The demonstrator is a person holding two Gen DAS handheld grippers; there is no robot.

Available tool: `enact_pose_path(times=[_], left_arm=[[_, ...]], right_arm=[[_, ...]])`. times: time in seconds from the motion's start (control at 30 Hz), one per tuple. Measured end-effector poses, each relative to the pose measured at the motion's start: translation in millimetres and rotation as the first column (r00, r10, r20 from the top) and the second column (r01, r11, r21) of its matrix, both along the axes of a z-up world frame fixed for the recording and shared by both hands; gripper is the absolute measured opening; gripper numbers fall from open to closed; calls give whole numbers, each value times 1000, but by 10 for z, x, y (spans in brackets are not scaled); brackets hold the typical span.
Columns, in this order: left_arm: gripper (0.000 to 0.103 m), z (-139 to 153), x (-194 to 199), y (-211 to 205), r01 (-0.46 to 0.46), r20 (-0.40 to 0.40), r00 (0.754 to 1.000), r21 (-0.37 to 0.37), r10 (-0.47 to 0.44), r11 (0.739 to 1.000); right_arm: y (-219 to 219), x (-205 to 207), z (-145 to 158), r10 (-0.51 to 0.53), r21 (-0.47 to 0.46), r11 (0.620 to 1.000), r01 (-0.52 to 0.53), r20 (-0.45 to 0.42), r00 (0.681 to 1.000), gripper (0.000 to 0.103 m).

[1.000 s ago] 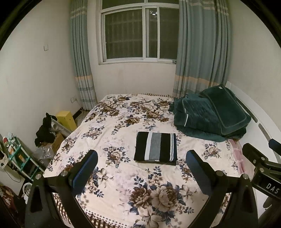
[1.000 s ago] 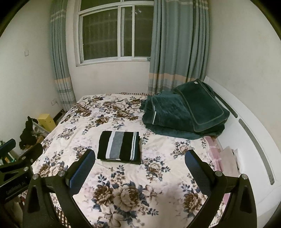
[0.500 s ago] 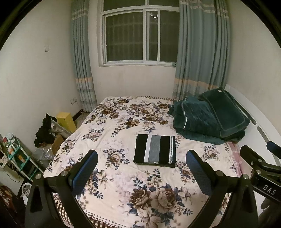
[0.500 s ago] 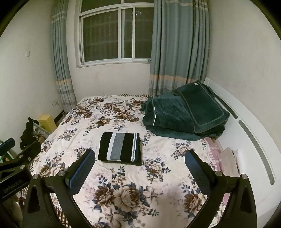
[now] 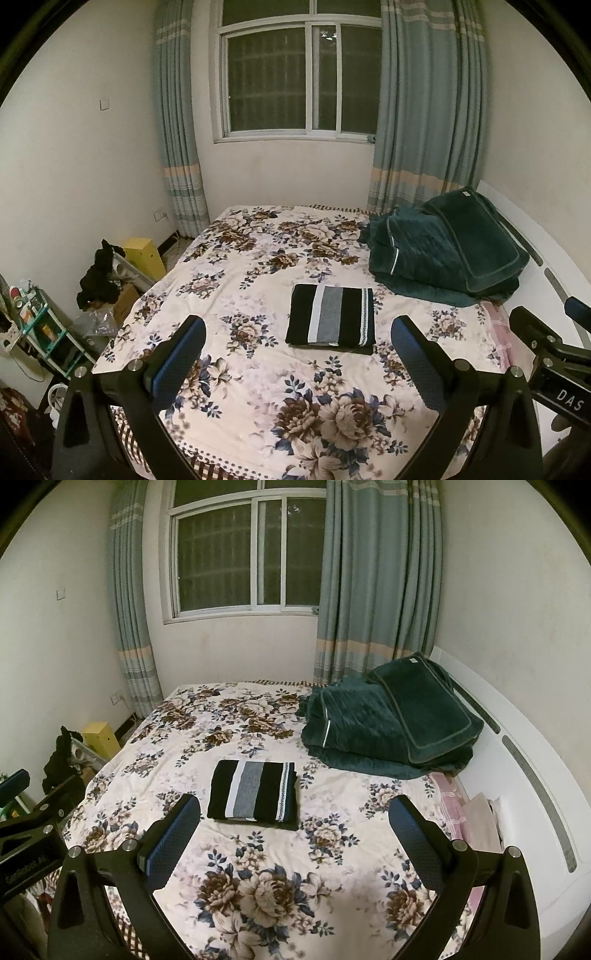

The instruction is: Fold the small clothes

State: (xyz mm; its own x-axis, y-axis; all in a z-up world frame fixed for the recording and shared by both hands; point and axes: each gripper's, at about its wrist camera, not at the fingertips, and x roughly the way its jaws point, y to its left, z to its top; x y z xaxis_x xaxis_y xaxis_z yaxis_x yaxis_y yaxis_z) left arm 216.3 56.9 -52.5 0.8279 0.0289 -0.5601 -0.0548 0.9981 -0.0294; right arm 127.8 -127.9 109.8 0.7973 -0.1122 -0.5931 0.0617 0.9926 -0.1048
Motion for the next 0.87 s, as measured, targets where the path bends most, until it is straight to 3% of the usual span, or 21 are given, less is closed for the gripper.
enact_pose_path(times=[0.87], left_arm=[[103, 46, -96, 67, -23, 11, 1000, 2, 23, 1000]], right_arm=[[83, -30, -7, -4, 4, 1000, 4, 9, 1000, 103]])
